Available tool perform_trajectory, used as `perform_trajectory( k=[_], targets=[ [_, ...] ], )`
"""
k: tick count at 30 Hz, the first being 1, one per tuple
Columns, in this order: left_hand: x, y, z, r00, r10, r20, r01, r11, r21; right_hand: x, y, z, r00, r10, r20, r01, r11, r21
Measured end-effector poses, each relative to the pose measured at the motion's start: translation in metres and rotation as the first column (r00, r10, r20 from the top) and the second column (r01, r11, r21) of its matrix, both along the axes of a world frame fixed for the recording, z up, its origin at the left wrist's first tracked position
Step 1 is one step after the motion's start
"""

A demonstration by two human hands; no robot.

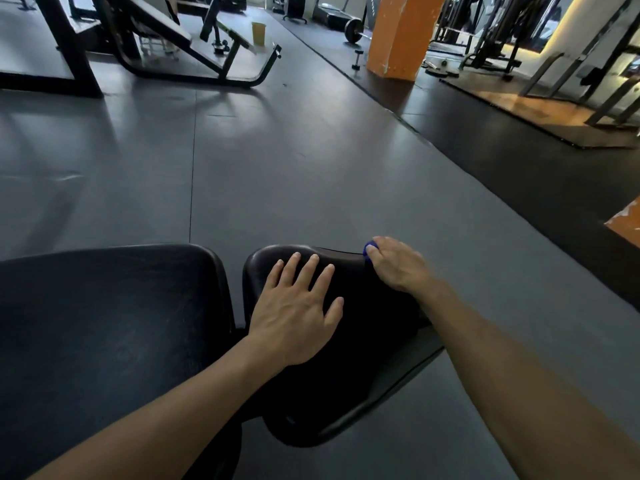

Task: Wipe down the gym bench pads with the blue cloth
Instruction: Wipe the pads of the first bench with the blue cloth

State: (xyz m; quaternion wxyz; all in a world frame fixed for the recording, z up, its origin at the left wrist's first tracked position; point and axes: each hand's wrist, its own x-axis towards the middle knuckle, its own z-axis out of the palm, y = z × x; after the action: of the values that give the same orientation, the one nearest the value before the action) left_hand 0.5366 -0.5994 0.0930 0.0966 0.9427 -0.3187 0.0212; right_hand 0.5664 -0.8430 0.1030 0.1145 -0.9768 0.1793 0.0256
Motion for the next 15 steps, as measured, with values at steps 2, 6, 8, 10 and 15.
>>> perform_trajectory(
  k=[2,6,8,10,15],
  targets=[
    [0.0,0.001,0.0,1.0,-0.01,-0.01,0.01,1.0,-0.007,-0.006,0.0,0.0,0.998,0.044,0.034,-0.044,0.999,0.002],
    [0.002,0.003,-0.001,0.999,-0.032,-0.018,0.031,0.999,-0.021,-0.069,0.016,-0.004,0.981,0.105,0.165,-0.111,0.993,0.032],
    [0.002,0.003,-0.003,0.999,-0.033,-0.014,0.032,0.999,-0.022,-0.095,0.026,-0.006,0.98,0.096,0.177,-0.102,0.995,0.025],
    [0.001,0.004,-0.001,1.0,-0.03,-0.001,0.03,0.999,-0.015,-0.089,0.024,-0.007,0.983,0.081,0.163,-0.087,0.996,0.027],
    [0.001,0.006,0.003,0.999,-0.037,-0.005,0.037,0.999,-0.032,-0.012,0.016,0.003,0.996,0.079,0.039,-0.08,0.996,0.026]
  ],
)
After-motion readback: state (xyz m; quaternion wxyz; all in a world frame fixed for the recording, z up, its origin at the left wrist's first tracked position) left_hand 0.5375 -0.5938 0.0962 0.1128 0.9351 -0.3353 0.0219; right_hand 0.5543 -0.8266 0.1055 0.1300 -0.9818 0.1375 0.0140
